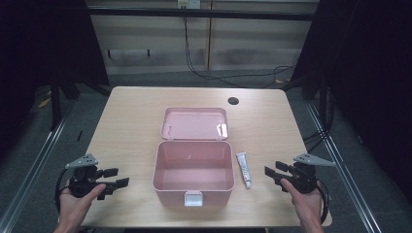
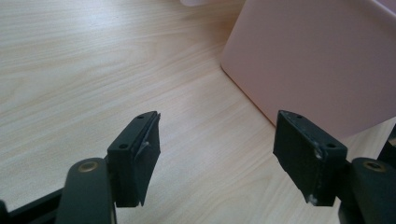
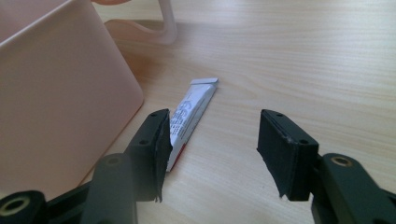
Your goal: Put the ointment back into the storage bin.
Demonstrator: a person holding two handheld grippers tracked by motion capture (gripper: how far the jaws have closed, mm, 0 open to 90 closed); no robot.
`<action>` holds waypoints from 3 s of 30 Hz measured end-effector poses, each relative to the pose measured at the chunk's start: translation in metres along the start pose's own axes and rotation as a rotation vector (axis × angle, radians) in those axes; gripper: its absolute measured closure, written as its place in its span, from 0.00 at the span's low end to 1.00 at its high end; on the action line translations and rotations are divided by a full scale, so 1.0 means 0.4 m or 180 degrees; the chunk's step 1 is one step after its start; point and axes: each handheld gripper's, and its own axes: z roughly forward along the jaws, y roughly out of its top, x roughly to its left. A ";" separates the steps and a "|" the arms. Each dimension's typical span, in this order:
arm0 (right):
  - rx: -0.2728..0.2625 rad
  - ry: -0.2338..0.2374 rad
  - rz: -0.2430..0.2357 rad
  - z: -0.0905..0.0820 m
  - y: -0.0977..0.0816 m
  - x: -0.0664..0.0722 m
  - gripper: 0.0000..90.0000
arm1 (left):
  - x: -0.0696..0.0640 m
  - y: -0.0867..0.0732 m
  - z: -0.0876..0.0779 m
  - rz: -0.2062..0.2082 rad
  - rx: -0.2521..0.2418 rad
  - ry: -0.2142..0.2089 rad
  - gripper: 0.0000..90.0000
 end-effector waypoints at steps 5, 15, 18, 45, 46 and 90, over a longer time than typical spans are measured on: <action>0.0138 0.0028 0.0028 0.002 0.000 -0.003 0.47 | -0.003 0.002 0.004 0.0041 0.0048 -0.0049 0.36; 0.0218 0.0053 0.0010 0.003 0.015 0.011 0.44 | -0.007 0.001 0.005 0.0019 0.0054 -0.0060 0.36; 0.0187 0.0070 0.0098 -0.003 0.021 0.001 0.45 | -0.006 0.001 0.003 0.0030 0.0033 -0.0040 0.35; 0.1254 0.0106 0.0152 0.102 0.132 0.042 0.60 | -0.002 0.000 0.009 0.0024 0.0096 -0.0082 0.34; 0.1317 0.0090 0.0160 0.107 0.138 0.046 0.60 | -0.002 0.000 0.009 0.0014 0.0096 -0.0078 0.34; 0.2404 -0.0205 0.0052 0.293 0.147 0.098 0.67 | -0.005 0.001 0.010 0.0002 0.0137 -0.0143 0.33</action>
